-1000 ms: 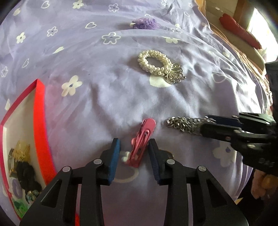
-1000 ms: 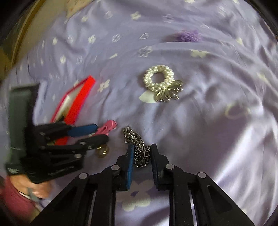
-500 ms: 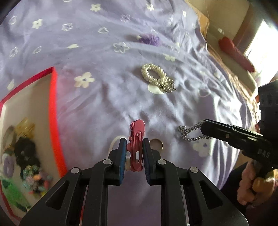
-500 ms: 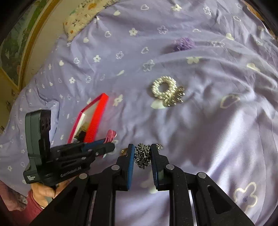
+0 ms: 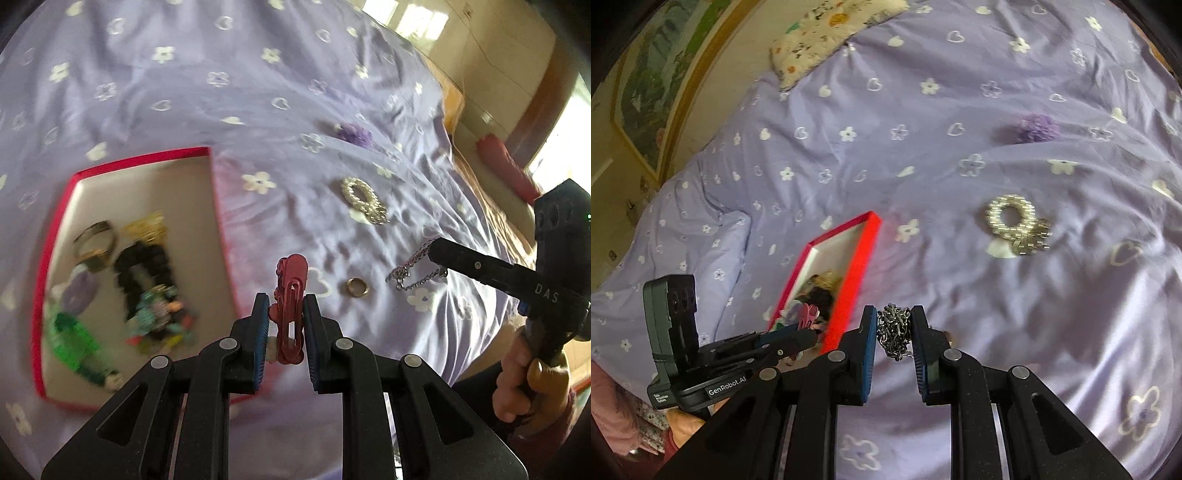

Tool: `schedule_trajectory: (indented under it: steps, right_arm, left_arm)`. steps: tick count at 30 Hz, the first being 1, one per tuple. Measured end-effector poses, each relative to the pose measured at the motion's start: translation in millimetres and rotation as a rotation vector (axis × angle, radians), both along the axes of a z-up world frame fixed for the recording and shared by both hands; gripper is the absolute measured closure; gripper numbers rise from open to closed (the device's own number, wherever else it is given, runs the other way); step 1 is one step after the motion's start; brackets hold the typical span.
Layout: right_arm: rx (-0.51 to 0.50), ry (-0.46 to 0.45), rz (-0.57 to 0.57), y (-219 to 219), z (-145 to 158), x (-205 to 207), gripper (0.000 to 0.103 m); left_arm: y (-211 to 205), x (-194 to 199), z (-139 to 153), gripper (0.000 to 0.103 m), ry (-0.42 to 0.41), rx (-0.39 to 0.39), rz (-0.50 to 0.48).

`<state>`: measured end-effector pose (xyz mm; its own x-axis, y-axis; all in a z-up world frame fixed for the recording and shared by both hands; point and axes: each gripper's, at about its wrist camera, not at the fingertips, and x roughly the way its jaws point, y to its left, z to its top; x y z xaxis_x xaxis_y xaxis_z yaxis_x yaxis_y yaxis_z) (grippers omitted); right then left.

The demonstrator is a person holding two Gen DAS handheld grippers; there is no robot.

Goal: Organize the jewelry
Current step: 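Carry the pink clip and silver chain into the box and lower them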

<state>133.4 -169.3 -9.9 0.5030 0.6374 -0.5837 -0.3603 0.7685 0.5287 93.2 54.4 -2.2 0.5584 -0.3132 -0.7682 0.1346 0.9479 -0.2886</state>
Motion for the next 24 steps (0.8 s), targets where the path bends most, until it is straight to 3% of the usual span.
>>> schedule_trajectory:
  steps: [13, 24]
  right_arm:
    - [0.004, -0.002, 0.126, 66.0, 1.9, -13.8, 0.085]
    - [-0.003, 0.004, 0.218, 112.3, -0.7, -21.9, 0.085]
  left_arm:
    - [76.3, -41.3, -6.4, 0.087, 0.009, -0.016, 0.168]
    - [121.2, -62.5, -16.5, 0.087, 0.028, -0.009, 0.254]
